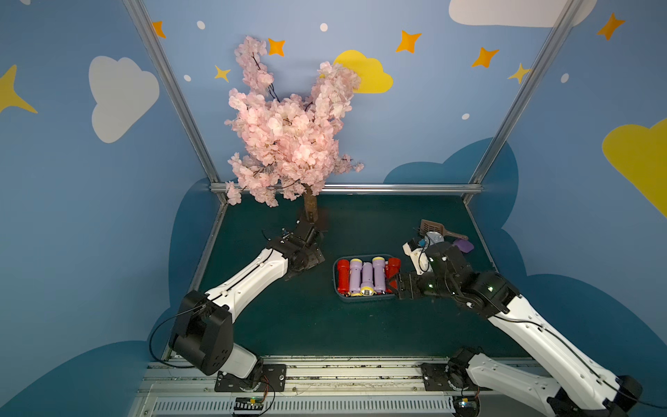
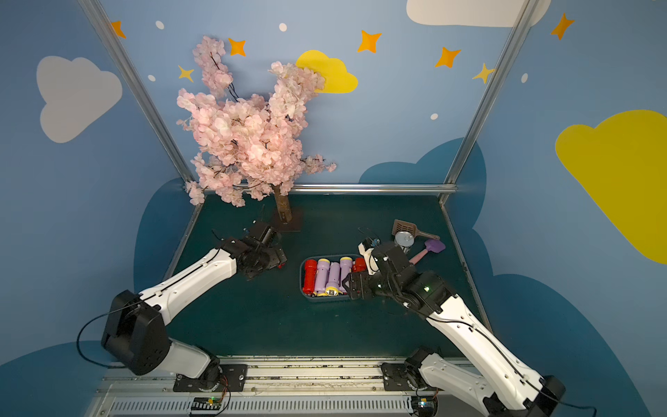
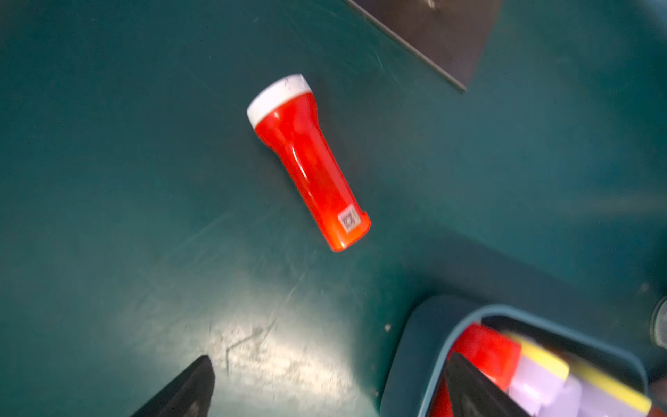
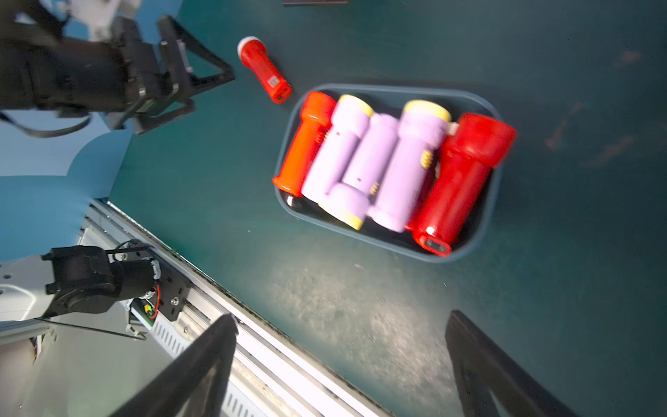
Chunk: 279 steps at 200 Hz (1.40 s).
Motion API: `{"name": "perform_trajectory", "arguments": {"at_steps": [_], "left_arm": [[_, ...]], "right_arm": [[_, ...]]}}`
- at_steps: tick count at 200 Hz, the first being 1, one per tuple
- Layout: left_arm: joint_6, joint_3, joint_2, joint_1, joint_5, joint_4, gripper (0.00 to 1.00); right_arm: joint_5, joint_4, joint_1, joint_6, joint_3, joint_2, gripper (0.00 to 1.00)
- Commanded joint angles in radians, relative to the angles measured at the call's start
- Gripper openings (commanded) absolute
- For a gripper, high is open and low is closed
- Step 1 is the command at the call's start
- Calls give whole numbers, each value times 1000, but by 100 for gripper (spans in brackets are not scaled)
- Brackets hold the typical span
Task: Put the flashlights into the storage boxes
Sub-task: Pick up the flashlight from the center of the board.
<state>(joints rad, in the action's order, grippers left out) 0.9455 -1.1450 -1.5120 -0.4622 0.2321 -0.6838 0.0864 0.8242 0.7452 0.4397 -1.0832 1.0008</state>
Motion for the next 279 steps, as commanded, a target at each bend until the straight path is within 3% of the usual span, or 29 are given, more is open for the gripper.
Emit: {"name": "perform_trajectory", "arguments": {"at_steps": [1,54,130,228,279], "left_arm": [[-36,-33,-81,49,-71,55,99],[-77,-163,-304,117,-138,39,99],[-72,-195,-401,155,-151,53,97],[-40,-209,-453,144,-154,21,64],[-22,-152,-441,132,-145,20,33]], "right_arm": [[-34,-40,29,7,-67,62,91],[-4,-67,57,1,-179,209,91],[38,-103,64,-25,-288,343,91],[54,-133,3,-25,-183,256,91],[94,-143,-33,-31,-132,218,91]]}}
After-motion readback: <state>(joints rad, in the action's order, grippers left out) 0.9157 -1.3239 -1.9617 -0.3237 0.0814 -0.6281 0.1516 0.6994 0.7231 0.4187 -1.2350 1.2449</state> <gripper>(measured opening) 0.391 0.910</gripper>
